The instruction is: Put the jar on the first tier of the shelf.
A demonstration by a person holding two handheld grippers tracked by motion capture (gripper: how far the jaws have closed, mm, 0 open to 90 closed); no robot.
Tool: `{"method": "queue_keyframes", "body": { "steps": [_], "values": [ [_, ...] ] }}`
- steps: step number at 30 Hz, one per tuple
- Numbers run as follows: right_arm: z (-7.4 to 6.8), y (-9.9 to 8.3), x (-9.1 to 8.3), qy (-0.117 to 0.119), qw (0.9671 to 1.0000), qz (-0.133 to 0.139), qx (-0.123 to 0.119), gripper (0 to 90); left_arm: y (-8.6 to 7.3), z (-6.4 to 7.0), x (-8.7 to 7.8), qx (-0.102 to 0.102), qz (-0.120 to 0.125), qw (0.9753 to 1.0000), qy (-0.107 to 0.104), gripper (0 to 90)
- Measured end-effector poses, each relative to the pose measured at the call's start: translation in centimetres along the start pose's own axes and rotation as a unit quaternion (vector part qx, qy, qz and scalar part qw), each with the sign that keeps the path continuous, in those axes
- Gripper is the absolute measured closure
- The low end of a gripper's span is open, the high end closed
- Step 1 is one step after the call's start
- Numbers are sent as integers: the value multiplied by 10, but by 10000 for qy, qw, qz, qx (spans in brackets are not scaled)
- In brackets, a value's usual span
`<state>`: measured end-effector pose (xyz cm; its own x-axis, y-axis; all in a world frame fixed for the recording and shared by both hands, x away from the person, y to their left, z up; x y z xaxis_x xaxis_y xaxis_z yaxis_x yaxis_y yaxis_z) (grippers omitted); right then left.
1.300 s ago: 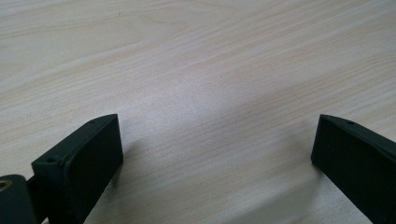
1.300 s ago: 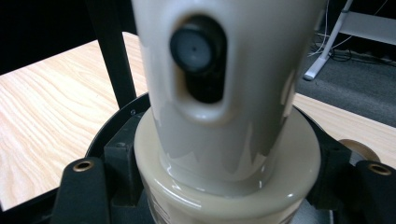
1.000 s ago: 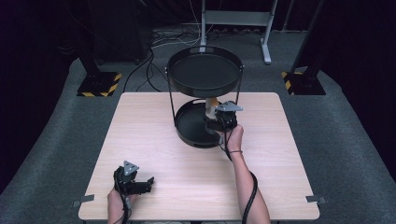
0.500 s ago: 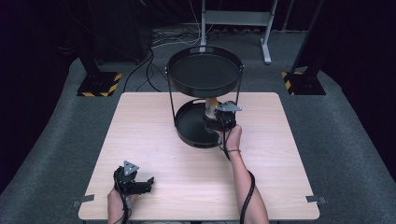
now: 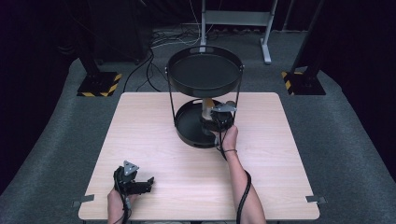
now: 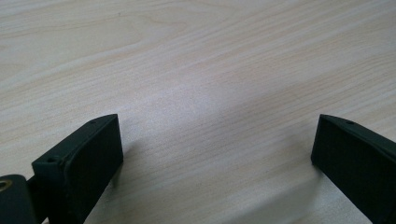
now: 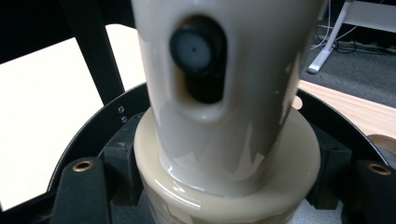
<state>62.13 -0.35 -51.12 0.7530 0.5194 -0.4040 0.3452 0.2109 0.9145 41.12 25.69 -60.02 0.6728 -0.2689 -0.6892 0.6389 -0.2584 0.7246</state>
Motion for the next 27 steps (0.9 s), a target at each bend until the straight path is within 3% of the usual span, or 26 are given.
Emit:
{"method": "queue_keyframes", "body": {
  "steps": [14, 27],
  "values": [
    [-2, -13, 7, 30, 9998, -208, -56, 293, 0, 0, 0, 1, 0, 10000, 0, 18],
    [-2, -18, 5, 116, 9999, 37, -97, 293, 0, 0, 0, 2, 0, 10000, 2, 18]
  ]
}}
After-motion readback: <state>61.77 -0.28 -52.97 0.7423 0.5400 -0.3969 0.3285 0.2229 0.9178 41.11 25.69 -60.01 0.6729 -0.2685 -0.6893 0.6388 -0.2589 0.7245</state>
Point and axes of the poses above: each handheld gripper's, and its own axes: x roughly forward along the jaws, y roughly out of its top, z roughly to its right, the point moved 10 cm from there along x, roughly forward along the jaws, and after that the axes turned 1 degree about z, right-handed, at the moved point
